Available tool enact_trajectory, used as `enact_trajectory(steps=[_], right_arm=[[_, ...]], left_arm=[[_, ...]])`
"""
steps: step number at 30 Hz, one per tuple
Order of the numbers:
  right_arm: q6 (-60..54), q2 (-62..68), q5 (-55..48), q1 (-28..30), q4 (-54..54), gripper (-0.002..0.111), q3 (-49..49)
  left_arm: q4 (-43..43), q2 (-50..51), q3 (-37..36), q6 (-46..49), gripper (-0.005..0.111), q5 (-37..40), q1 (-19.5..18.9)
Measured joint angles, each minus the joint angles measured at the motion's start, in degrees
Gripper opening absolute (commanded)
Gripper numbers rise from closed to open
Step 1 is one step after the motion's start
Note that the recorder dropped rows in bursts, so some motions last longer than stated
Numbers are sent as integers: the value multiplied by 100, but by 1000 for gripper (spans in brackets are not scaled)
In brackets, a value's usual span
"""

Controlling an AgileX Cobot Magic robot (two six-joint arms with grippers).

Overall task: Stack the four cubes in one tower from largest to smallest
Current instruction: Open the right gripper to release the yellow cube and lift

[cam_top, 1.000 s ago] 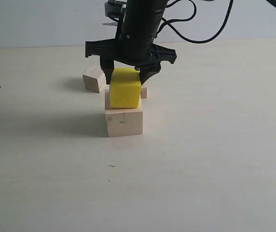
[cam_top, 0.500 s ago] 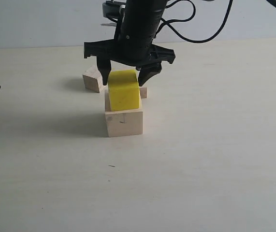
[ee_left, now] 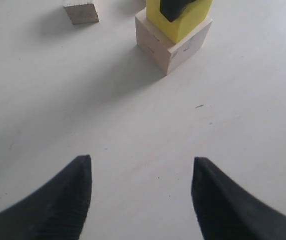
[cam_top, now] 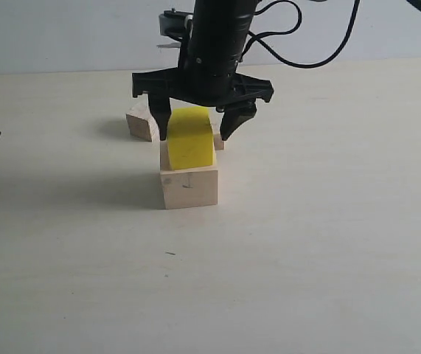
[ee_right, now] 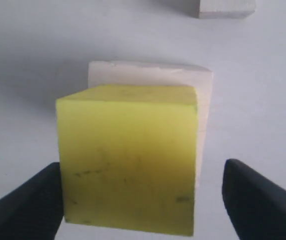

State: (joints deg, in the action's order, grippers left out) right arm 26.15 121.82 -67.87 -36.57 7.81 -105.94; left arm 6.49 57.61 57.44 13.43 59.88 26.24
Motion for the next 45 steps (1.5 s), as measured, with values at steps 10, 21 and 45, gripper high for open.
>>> enact_trajectory(steps=[10, 21, 45], right_arm=[[-215, -124, -191, 0, 141, 80, -248], [-378, -335, -202, 0, 165, 80, -272], [-446, -161, -211, 0, 143, 80, -272]], left_arm=[[0, 0, 0, 0, 58, 11, 0], [0, 0, 0, -8, 58, 11, 0], [0, 0, 0, -14, 58, 11, 0]])
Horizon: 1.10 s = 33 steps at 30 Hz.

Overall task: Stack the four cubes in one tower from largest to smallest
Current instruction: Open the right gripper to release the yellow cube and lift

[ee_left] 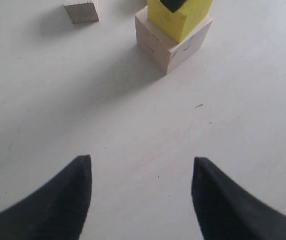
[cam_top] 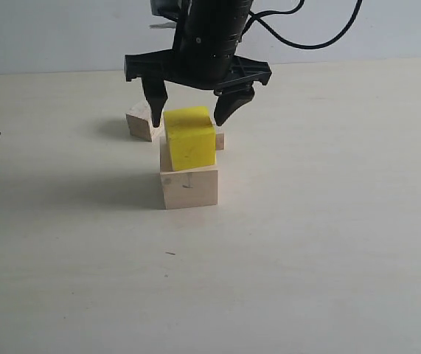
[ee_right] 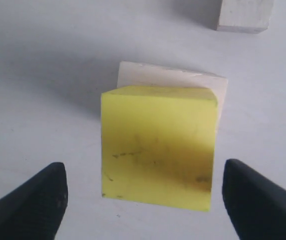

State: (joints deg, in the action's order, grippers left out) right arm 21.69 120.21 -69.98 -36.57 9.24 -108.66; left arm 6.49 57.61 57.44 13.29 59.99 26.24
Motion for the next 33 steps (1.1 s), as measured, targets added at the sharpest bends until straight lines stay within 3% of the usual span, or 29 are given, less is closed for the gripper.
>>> enact_trajectory(steps=[33], right_arm=[[-13, 137, 0, 0, 344, 80, 0]], left_arm=[[0, 0, 0, 0, 58, 21, 0]])
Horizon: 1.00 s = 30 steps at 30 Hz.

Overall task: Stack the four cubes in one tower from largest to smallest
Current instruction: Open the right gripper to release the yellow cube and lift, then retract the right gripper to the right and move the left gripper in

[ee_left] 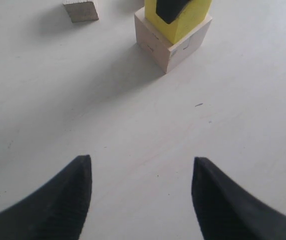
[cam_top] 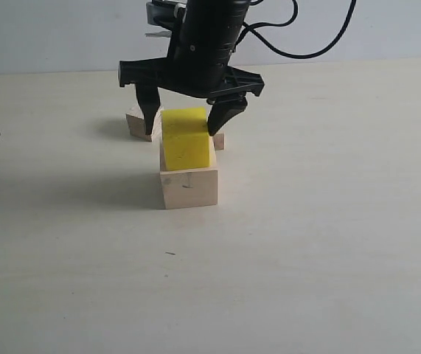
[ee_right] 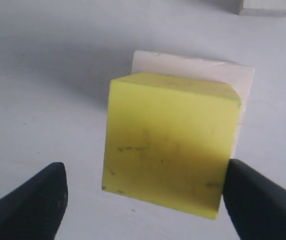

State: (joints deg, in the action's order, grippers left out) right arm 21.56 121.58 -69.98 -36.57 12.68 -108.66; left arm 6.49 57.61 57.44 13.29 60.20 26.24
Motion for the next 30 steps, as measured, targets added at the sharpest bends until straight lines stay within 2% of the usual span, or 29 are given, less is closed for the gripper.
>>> enact_trajectory(steps=[23, 30], right_arm=[[-44, -172, -4, 0, -207, 80, 0], [-582, -668, -13, 0, -435, 77, 0]], left_arm=[[0, 0, 0, 0, 58, 11, 0], [0, 0, 0, 0, 58, 22, 0]])
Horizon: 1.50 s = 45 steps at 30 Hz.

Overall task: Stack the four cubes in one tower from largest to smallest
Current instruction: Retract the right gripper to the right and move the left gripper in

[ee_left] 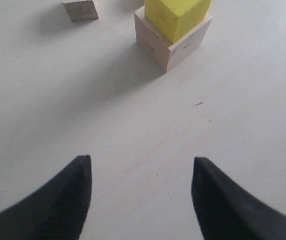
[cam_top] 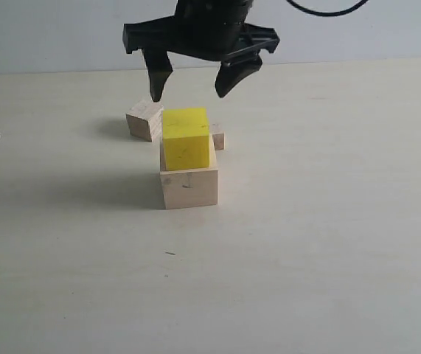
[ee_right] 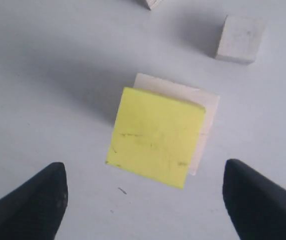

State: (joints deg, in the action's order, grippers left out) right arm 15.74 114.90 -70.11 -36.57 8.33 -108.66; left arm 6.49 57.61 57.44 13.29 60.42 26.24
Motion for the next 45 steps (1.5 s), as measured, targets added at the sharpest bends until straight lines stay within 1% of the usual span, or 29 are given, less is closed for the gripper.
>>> enact_trajectory(steps=[1, 3, 4, 6, 8, 10, 13, 15, 16, 20, 23, 29, 33, 35, 37, 39, 41, 43, 45], right_arm=[[-184, -116, 0, 0, -128, 75, 0], [-317, -292, 0, 0, -481, 68, 0], [-340, -349, -3, 25, -601, 62, 0], [-379, -515, -3, 236, -974, 53, 0], [-463, -654, -3, 596, -1216, 49, 0], [-593, -688, -3, 1022, -1338, 49, 0], [-700, -425, -12, 1399, -1199, 50, 0], [-951, -20, 97, 1575, -719, 54, 0], [-1136, 210, 221, 1642, -310, 56, 0], [-1765, 818, 569, 1727, 736, 65, 0], [-2037, 1167, 825, 1742, 1308, 68, 0], [-2136, 1578, 1306, 1897, 1964, 68, 0], [-2157, 1688, 1338, 2081, 2358, 67, 0], [-2157, 1688, 1327, 2152, 2403, 65, 0], [-2157, 1677, 1327, 2249, 2428, 59, 0], [-2157, 1649, 1305, 2376, 2433, 49, 0], [-2157, 1553, 1233, 2540, 2400, 35, 0], [-2157, 1414, 1103, 2717, 2310, 21, 0], [-2204, 1214, 885, 2926, 2221, 6, 0]], left_arm=[[10, 0, 0, 0, 58, 0, 0], [67, 0, 0, 0, 58, 0, 0], [81, 0, -31, 0, 58, -11, 0], [91, 0, -197, 0, 58, -100, 0], [91, 0, -455, 0, 58, -336, 0], [91, 0, -745, 0, 58, -648, 0], [91, 0, -979, -10, 58, -853, 0], [234, 0, -1055, -23, 58, -917, 0], [338, 0, -1069, -23, 58, -938, 0], [614, 0, -1062, -23, 58, -1028, 0], [855, 0, -1062, -23, 58, -1134, 0], [1406, 0, -1062, -23, 58, -1174, 0], [1477, 0, -1062, -23, 58, -1231, 0], [1477, 0, -1071, -23, 58, -1376, 0], [1428, 0, -1071, -23, 58, -1626, 0], [1214, 0, -1071, -117, 58, -2046, -11], [890, 0, -1071, -408, 58, -2513, -89], [585, 95, -1071, -634, 58, -2813, -246], [323, 305, -1060, -770, 58, -3007, -509]])
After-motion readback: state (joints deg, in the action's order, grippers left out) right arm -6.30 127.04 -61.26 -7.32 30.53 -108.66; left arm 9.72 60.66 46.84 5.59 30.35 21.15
